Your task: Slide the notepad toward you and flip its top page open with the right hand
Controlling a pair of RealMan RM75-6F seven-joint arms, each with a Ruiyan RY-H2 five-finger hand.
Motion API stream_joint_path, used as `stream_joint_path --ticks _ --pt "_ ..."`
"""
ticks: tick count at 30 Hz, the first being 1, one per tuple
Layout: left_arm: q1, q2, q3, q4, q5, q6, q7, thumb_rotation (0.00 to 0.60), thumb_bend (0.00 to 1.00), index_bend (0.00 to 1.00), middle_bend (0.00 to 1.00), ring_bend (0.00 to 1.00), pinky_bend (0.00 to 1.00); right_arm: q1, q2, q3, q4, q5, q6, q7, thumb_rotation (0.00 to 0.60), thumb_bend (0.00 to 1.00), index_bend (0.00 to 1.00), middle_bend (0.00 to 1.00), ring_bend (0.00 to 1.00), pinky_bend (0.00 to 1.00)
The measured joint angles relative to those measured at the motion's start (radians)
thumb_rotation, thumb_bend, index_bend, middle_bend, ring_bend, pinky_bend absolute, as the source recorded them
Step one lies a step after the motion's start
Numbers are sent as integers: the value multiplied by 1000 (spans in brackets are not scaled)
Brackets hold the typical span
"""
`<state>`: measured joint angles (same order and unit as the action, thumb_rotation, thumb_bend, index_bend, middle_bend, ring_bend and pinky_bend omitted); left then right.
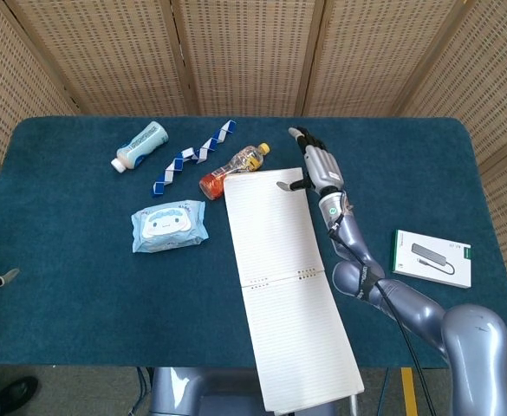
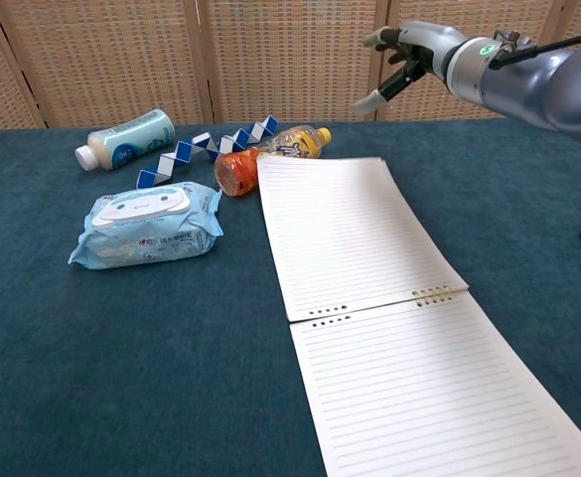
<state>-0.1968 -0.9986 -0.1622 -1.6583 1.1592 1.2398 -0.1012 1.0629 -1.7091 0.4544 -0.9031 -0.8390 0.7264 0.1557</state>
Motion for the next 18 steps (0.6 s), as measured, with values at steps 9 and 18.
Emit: stream_joint_path --ticks 9,18 --pt "4 1 13 -11 39 12 0 600 0 0 0 0 0 -98 97 -53 -120 -270 223 101 600 0 0 0 0 0" --pt "9 -6 28 -19 75 31 18 600 0 0 0 0 0 -344 363 -213 -378 -469 484 -23 600 0 0 0 0 0"
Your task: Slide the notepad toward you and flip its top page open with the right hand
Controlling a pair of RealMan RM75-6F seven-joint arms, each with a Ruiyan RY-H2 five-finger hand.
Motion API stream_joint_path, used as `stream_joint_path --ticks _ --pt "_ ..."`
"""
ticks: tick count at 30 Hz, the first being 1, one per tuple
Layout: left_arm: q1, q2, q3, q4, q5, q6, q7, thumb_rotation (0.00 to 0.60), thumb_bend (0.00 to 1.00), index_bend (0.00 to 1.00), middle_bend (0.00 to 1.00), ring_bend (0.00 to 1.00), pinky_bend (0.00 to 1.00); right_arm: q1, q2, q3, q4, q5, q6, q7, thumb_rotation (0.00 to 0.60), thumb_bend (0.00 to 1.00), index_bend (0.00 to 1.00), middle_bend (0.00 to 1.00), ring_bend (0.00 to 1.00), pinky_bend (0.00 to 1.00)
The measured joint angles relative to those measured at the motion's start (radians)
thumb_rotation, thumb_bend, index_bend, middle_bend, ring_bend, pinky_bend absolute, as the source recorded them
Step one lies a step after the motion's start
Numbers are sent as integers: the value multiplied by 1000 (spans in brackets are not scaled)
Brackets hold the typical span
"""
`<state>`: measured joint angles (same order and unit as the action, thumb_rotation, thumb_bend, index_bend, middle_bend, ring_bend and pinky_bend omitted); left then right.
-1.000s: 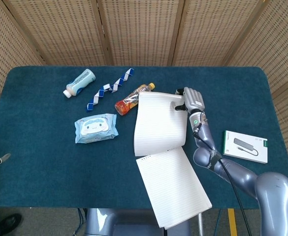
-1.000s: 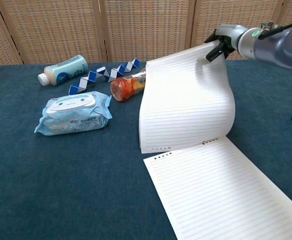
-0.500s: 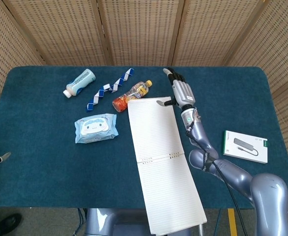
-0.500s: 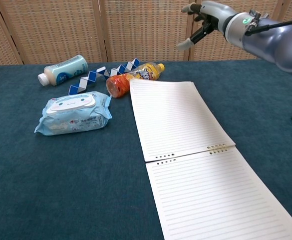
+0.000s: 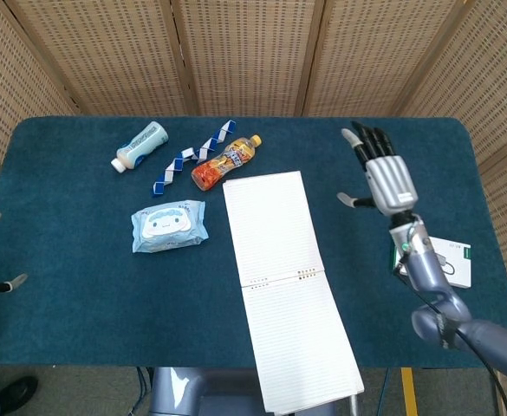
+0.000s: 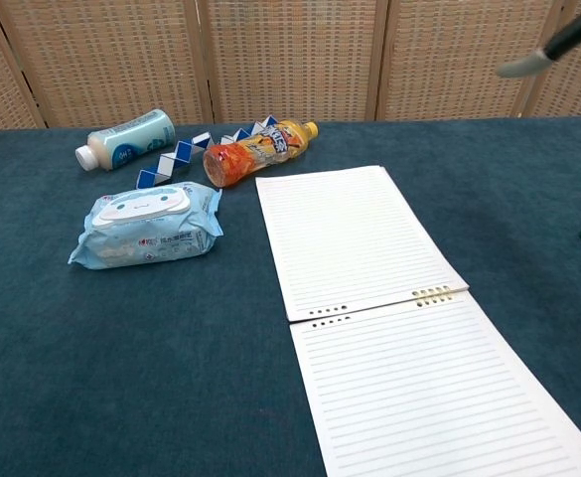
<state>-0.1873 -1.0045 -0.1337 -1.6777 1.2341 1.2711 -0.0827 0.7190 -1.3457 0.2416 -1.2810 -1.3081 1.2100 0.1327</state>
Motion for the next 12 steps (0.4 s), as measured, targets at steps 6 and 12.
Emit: stream_joint_path --ticks 6,12 --pt "7 -10 13 -12 40 29 26 600 0 0 0 0 0 -202 83 -129 -100 -72 178 -78 600 0 0 0 0 0" --pt "16 -22 37 -8 126 75 36 600 0 0 0 0 0 -413 92 -222 -132 -107 366 -140 600 0 0 0 0 0"
